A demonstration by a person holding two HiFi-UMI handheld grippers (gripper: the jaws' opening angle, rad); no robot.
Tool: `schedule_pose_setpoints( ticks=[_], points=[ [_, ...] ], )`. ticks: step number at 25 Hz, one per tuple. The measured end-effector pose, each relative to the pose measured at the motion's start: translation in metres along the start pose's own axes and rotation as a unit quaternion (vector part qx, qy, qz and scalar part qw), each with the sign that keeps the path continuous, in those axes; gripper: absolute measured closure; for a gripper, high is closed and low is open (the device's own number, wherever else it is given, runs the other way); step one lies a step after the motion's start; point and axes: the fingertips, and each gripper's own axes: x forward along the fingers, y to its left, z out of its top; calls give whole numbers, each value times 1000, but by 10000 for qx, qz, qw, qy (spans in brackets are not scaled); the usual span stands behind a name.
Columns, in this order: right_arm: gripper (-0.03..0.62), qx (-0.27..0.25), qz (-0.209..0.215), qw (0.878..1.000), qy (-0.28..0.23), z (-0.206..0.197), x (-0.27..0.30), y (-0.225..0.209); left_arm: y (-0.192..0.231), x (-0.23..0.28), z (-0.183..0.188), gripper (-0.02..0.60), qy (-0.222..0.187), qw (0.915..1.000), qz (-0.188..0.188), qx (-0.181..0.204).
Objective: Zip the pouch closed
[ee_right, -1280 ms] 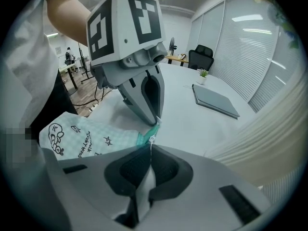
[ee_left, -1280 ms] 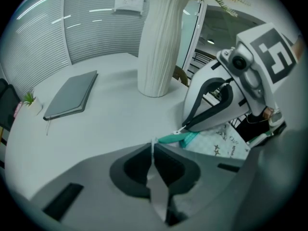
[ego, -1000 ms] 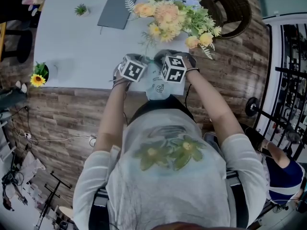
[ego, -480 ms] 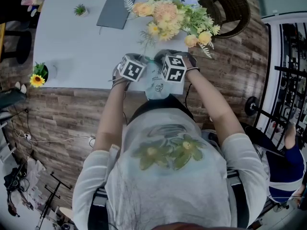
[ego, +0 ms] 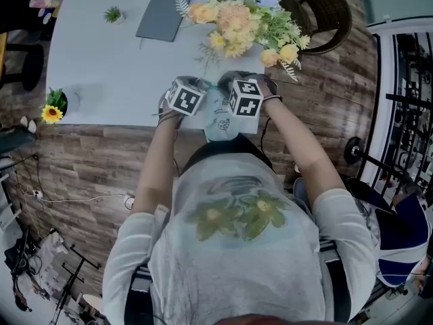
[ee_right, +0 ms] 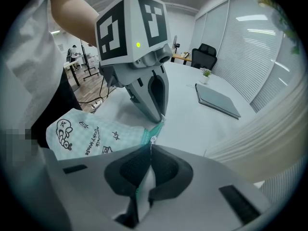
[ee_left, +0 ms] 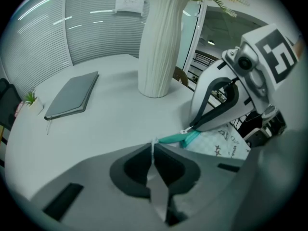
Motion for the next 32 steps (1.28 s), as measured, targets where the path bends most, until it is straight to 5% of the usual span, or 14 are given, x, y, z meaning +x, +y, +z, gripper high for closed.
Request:
schedule_pose_setpoints(
  ticks=[32],
  points=[
    [579, -216, 69, 9993, 312, -2, -9, 6, -1, 1, -1, 560, -1, 9999, 93, 78]
  ],
)
